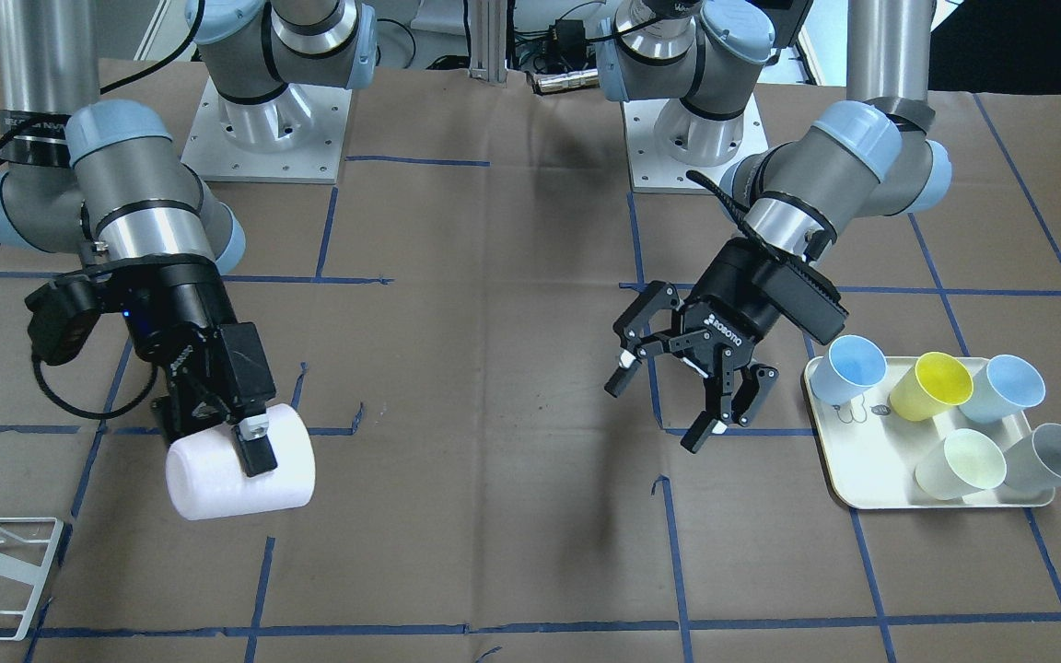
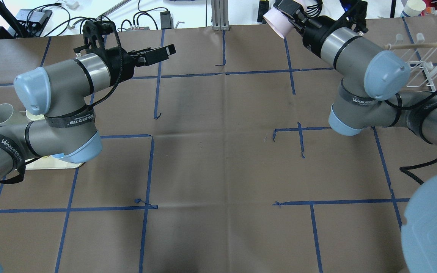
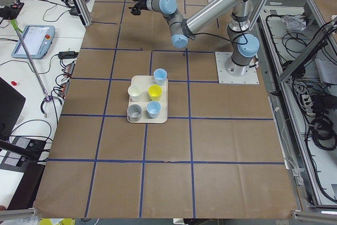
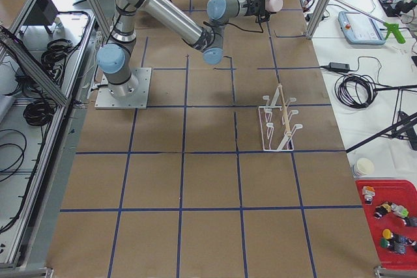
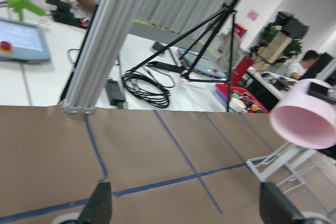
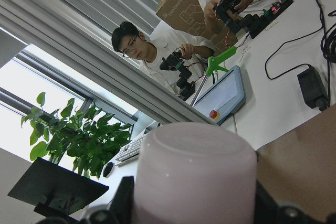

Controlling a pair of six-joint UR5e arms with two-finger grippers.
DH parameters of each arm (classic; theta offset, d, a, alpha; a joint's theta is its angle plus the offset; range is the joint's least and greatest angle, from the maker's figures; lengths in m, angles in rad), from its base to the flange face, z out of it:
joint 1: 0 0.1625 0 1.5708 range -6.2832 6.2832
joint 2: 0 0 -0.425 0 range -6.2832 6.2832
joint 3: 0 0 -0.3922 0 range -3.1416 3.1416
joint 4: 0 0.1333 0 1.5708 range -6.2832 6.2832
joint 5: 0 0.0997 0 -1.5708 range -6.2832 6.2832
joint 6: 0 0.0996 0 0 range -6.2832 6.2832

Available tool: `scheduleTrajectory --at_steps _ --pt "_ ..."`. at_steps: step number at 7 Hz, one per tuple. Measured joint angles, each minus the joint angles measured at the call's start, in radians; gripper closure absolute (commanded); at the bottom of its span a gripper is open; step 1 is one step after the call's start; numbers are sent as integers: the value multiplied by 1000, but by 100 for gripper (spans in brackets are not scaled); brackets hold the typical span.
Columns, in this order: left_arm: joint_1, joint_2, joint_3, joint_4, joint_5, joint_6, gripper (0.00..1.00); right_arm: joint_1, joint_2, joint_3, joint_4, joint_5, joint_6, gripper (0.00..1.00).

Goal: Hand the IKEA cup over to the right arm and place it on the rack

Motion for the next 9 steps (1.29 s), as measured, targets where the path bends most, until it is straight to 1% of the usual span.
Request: scheduleTrajectory --at_steps 1,3,5,6,7,8,9 --pt "-6 26 4 -113 121 0 1 -41 0 1 5 -4 -159 65" --pt "-34 111 27 -419 345 2 1 -135 1 2 8 -8 -467 65" --pt "-91 151 99 -701 540 4 1 -238 21 -18 24 -4 -741 65" --pt "-121 162 162 -860 613 4 1 -281 52 -50 45 2 -812 66" --pt "-137 169 230 -1021 652 7 1 -319 90 -87 56 6 -841 67" --pt "-141 174 296 -1164 667 12 1 -348 126 -119 59 8 -857 67" --pt "-140 182 348 -1273 670 18 1 -371 151 -151 60 11 -869 67"
